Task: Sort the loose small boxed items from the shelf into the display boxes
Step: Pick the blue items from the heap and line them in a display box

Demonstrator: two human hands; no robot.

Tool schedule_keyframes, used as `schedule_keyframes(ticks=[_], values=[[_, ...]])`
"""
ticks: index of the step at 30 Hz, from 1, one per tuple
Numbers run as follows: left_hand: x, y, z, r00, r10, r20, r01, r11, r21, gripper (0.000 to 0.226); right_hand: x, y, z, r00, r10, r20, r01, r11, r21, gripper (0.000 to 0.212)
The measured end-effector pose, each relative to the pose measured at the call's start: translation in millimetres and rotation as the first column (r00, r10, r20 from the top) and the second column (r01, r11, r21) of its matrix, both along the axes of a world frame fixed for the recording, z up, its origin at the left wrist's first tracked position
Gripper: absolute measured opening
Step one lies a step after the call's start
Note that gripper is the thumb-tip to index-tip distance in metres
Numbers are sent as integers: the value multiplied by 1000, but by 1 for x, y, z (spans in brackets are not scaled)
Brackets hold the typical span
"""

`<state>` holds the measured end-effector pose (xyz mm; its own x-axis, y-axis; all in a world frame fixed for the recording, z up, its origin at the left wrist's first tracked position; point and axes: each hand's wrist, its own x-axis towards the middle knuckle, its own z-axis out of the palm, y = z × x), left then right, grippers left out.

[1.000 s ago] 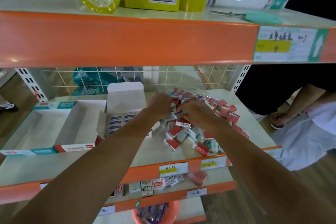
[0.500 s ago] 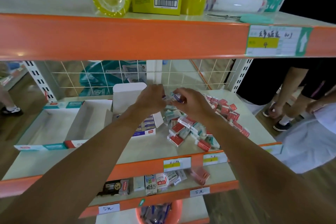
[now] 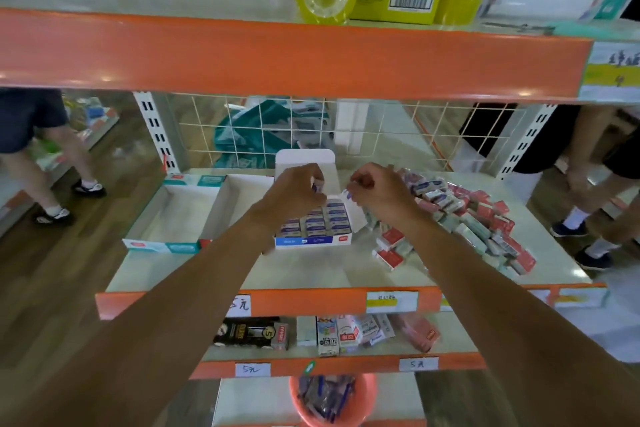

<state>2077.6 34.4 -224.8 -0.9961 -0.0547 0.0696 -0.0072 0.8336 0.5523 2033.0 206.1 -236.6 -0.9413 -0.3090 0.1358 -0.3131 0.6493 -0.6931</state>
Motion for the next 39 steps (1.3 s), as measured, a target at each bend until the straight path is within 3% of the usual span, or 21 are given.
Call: schedule_keyframes(ticks=[3, 7, 10, 16, 22, 29, 35, 39], values=[[1, -12, 0, 998, 43, 54, -48, 994, 95, 28, 3, -10, 1, 999, -6, 49, 10, 996, -85, 12], [3, -22, 0, 987, 114, 113, -143, 944, 296, 19, 6, -20, 2, 998, 9, 68, -2, 995, -97, 11], [2, -28, -2, 983, 126, 130, -165, 922, 350, 7, 6, -28, 1, 997, -4, 81, 9, 998, -68, 18], [-1, -38, -10, 980, 115, 162, -141, 976, 164, 29, 7, -40, -3, 995, -9, 98, 9, 1000, 1, 33], [0, -42, -22, 992, 127, 6, -127, 992, -11, 13, 3, -47, -12, 998, 26, 66, -29, 999, 46, 27], [-1, -47, -36, 988, 94, -120, -118, 969, -215, 22, 0, -56, -24, 997, 44, -63, -34, 989, 146, 20], [0, -47, -39, 989, 65, -130, -102, 947, -306, 24, -1, -56, -28, 994, 45, -97, -23, 977, 214, 21], [1, -48, -40, 992, 40, -122, -74, 955, -288, 23, 1, -58, -30, 989, 55, -136, -20, 969, 247, 18]])
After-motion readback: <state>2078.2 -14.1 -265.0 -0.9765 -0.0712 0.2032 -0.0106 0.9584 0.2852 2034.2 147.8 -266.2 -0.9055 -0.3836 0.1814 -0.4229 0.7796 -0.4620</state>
